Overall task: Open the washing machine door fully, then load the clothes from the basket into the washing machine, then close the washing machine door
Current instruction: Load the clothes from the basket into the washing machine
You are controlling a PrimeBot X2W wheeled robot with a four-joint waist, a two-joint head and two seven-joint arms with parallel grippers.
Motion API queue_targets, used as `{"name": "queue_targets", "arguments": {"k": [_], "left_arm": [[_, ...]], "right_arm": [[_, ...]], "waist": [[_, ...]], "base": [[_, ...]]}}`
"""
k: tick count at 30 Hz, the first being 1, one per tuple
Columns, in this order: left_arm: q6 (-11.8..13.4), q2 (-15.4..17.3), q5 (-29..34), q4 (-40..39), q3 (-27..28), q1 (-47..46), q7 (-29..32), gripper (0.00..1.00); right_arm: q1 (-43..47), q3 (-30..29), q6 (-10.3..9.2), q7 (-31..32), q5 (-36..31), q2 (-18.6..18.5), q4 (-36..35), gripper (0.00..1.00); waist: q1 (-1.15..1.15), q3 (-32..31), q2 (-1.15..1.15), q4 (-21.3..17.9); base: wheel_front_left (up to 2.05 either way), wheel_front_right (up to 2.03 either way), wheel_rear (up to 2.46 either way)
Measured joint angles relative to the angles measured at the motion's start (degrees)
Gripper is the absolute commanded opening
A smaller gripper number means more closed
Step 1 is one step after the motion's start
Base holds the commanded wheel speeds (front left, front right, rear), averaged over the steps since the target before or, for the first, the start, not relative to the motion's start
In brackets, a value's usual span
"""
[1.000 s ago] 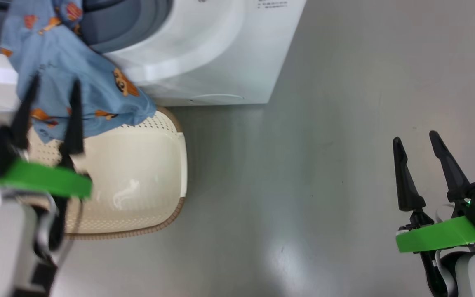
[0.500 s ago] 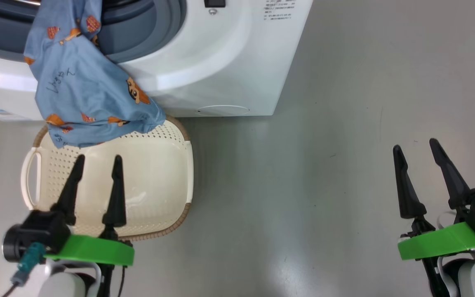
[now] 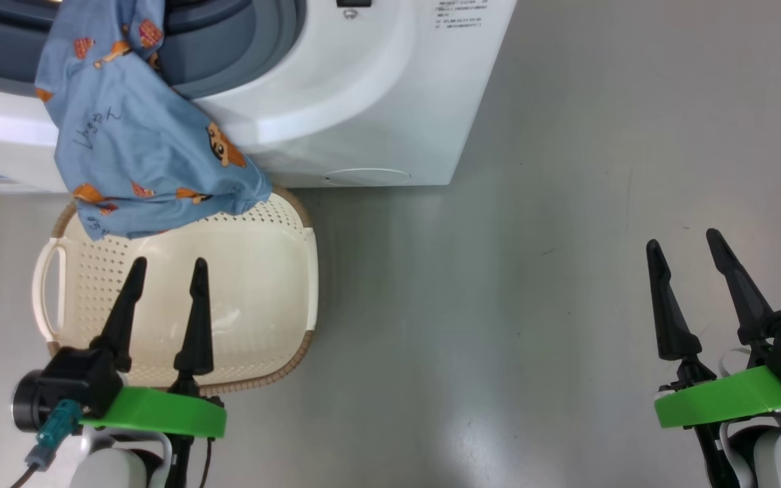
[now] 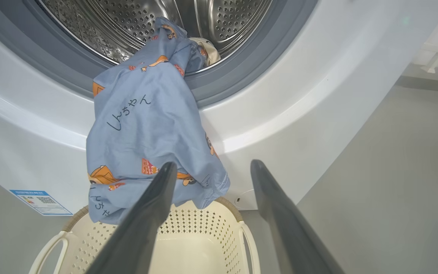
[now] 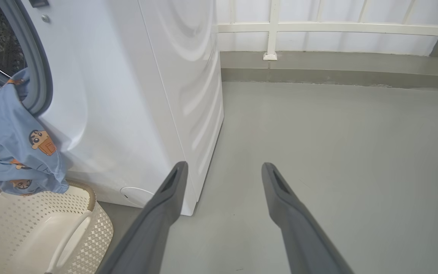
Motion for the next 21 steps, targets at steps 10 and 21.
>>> {"name": "queue_targets", "arguments": {"k": [10, 21], "left_arm": [[-0.6, -0.4, 0.4, 0.3, 0.2, 0.0, 0.0, 1.00], [0.9, -0.5, -0.7, 6.0, 1.5, -1.9, 0.0, 1.00]], "right_arm": [[0.0, 0.0, 0.00, 0.0, 0.0, 0.0, 0.0, 1.00], [0.0, 0.2, 0.00, 0.0, 0.0, 0.1, -0.1, 1.00]], "waist": [[0.00, 0.3, 0.00, 0.2], [0.00, 1.1, 0.00, -0.5]], "base": [[0.00, 0.00, 0.00], [0.00, 0.00, 0.00]]}}
